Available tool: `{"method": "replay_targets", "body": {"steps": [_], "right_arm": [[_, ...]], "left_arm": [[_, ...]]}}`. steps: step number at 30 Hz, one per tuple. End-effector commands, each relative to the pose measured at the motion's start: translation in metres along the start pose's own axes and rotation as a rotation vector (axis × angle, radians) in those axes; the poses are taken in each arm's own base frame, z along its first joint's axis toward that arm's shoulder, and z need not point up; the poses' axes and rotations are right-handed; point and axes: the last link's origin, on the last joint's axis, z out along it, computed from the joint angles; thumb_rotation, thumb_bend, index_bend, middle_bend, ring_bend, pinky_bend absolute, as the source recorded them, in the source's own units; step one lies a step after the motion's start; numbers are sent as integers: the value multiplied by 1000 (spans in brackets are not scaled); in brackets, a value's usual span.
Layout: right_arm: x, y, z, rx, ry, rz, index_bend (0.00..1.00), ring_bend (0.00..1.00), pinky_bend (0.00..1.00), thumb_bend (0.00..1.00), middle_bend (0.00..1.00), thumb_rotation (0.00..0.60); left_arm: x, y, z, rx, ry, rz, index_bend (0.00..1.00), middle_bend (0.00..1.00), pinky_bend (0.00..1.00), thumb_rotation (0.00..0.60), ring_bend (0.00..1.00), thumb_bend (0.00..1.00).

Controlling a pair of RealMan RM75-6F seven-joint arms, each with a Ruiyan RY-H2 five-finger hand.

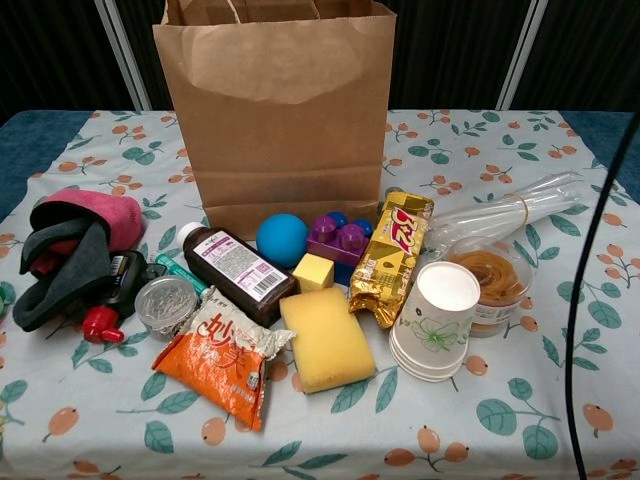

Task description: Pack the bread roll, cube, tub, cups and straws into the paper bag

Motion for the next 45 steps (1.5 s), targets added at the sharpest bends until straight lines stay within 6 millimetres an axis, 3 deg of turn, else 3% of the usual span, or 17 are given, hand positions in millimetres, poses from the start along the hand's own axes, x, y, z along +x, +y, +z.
{"method": "replay_targets", "body": {"steps": [1, 4, 6, 10, 13, 15, 19, 25, 28, 35, 45], "right_arm": [[-12, -11, 7, 14, -64, 34, 380, 185, 255, 52, 355, 600], [-12, -16, 9, 45, -80, 57, 189, 44, 101, 0, 239, 600], [-9, -17, 9, 60, -71, 70, 105, 4, 39, 0, 176, 600], [7, -11, 6, 60, -17, 87, 50, 0, 0, 0, 134, 600], [23, 0, -8, 56, 18, 83, 46, 0, 0, 0, 144, 600], [32, 11, -25, 54, 30, 59, 44, 0, 5, 0, 163, 600], [34, 56, -87, -5, -69, -61, 85, 20, 41, 0, 206, 600], [3, 108, -176, -154, -360, -25, 137, 52, 82, 0, 230, 600], [-14, 118, -197, -165, -424, -13, 141, 52, 82, 0, 232, 600], [-49, 112, -205, -92, -522, -31, 141, 52, 84, 0, 233, 600], [-80, 94, -188, -1, -619, -84, 142, 52, 87, 0, 220, 600]], "left_arm": [[1, -1, 1, 0, 1, 4, 204, 260, 265, 600, 177, 127], [2, -2, 2, 2, 3, 7, 204, 260, 265, 600, 177, 128], [2, -2, 2, 4, 4, 6, 204, 260, 265, 600, 177, 128], [2, 0, 3, -5, 1, 8, 204, 260, 265, 600, 177, 128], [2, 2, 2, -10, 3, 7, 204, 260, 265, 600, 177, 128], [2, 4, 1, -13, 3, 6, 204, 260, 265, 600, 177, 128], [-1, 7, -1, -18, -10, 3, 204, 260, 265, 600, 177, 128], [-6, 12, 0, -28, -20, -5, 204, 260, 266, 600, 177, 127], [-8, 14, 0, -32, -27, -4, 204, 260, 266, 600, 177, 128], [-7, 12, -4, -26, -22, -6, 204, 260, 266, 600, 177, 128], [-1, 11, -5, -36, -9, 1, 204, 260, 265, 600, 177, 127]]}}
